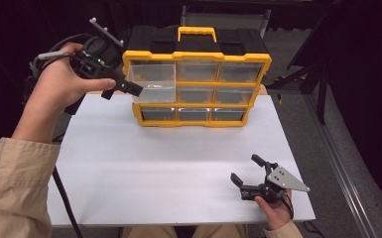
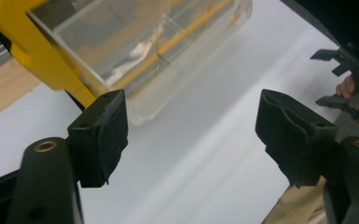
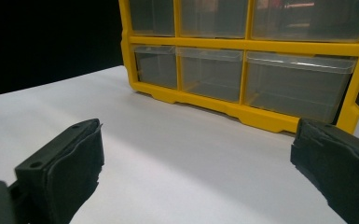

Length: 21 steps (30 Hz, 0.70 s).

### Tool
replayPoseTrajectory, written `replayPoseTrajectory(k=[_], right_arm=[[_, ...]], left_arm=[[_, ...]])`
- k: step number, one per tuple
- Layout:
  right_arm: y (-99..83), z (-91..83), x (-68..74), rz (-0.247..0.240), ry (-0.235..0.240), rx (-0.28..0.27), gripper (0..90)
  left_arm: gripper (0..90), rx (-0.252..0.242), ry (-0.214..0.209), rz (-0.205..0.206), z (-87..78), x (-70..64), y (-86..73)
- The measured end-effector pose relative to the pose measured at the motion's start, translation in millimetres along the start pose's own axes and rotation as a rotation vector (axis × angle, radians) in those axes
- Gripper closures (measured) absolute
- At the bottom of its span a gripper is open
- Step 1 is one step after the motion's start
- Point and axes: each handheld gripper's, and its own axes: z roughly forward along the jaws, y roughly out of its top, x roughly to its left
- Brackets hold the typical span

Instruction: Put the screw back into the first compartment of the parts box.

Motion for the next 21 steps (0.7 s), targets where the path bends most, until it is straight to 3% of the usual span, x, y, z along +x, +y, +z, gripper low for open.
replayPoseTrajectory(k=[12,21], right_arm=[[0.0,0.5,0.6,-0.004,0.002,-0.003,2.9],[0.0,0.4,0.9,-0.008,0.0,-0.001,2.9]], left_arm=[[19.2,0.009,-0.027,-0.012,33.6,8.2,-49.3],[17.1,0.014,-0.037,-0.006,68.8,12.4,-85.3]])
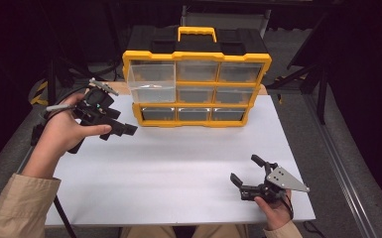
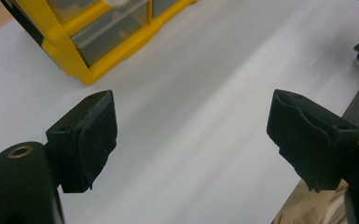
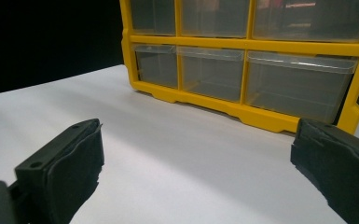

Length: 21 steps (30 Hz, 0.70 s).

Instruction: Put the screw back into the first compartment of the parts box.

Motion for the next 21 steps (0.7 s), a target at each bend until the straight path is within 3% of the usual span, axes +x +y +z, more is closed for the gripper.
replayPoseTrajectory(k=[8,13,21], right_arm=[[0.1,-0.2,-0.3,-0.001,0.0,-0.003,2.9],[0.2,-0.5,-0.1,-0.001,0.001,-0.002,2.9],[0.1,-0.4,-0.3,0.001,0.001,-0.004,2.9]], left_arm=[[16.5,0.005,-0.021,-0.009,29.9,3.9,-25.8],[16.0,-0.008,-0.025,-0.01,40.4,5.7,-36.7],[11.7,-0.115,-0.04,-0.018,58.4,9.1,-66.3]])
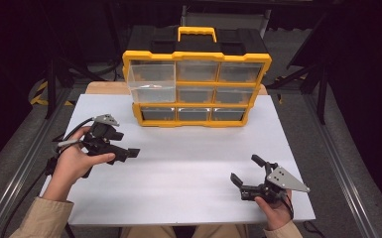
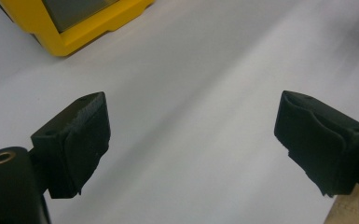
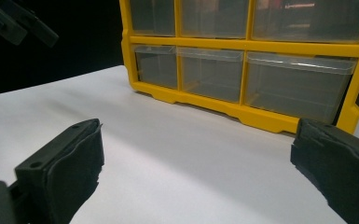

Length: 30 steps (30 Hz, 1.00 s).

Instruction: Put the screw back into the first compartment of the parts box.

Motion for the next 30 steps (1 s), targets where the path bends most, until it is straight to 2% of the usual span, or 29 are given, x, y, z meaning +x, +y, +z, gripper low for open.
replayPoseTrajectory(k=[1,4,6,9,20,22,26,30], right_arm=[[0.0,0.1,0.0,0.0,-0.001,0.0,2.9],[0.1,-0.1,0.0,0.0,-0.001,-0.001,2.9],[0.0,0.1,-0.1,-0.001,-0.001,-0.001,2.9],[-0.1,0.0,0.3,-0.002,-0.001,0.004,2.9],[-0.3,0.3,0.1,-0.002,0.0,0.002,2.9],[-0.5,0.4,0.0,0.001,0.001,0.001,2.9],[-0.3,0.4,0.3,-0.001,0.0,0.002,2.9],[-0.6,0.7,0.5,-0.001,0.002,0.003,2.9]], left_arm=[[11.6,-0.013,-0.012,-0.007,1.0,0.2,-4.3],[10.4,-0.078,-0.006,-0.007,4.0,1.4,-19.1],[10.1,-0.094,0.001,0.0,4.7,2.7,-22.8],[9.4,-0.146,-0.012,-0.016,6.0,5.4,-35.6],[6.9,-0.257,0.008,-0.014,9.5,13.1,-75.2],[6.1,-0.27,0.027,0.011,9.1,14.2,-85.0],[5.2,-0.303,0.033,-0.002,8.2,17.1,-98.8],[4.3,-0.335,0.045,0.005,7.1,19.6,-111.3]])
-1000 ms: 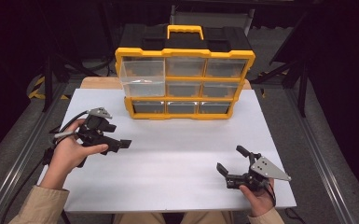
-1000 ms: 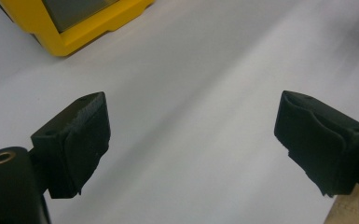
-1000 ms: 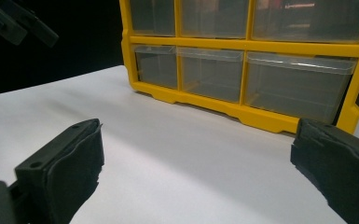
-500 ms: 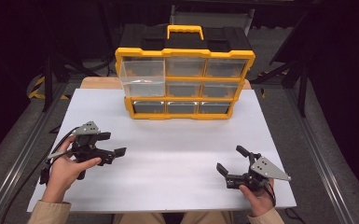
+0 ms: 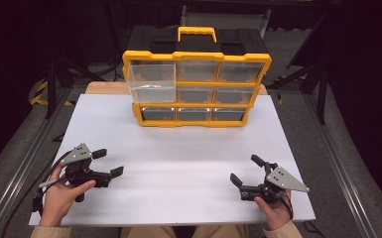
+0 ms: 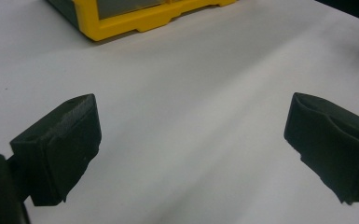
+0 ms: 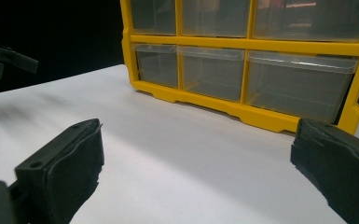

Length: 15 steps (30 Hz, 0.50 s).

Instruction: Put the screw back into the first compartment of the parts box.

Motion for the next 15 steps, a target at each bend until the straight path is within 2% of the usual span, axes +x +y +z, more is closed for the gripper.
replayPoseTrajectory(k=[3,6,15], right_arm=[[0.1,0.0,0.2,-0.002,0.0,-0.001,2.9],[-0.4,0.2,0.3,0.0,-0.002,0.003,2.9],[-0.9,0.6,0.1,-0.003,-0.002,0.005,2.9]], left_arm=[[3.6,-0.006,0.003,-0.001,-3.7,2.8,-7.3],[3.0,-0.012,0.005,-0.022,-6.4,5.3,-13.3],[2.5,-0.066,0.036,-0.035,-20.5,10.4,-35.5]])
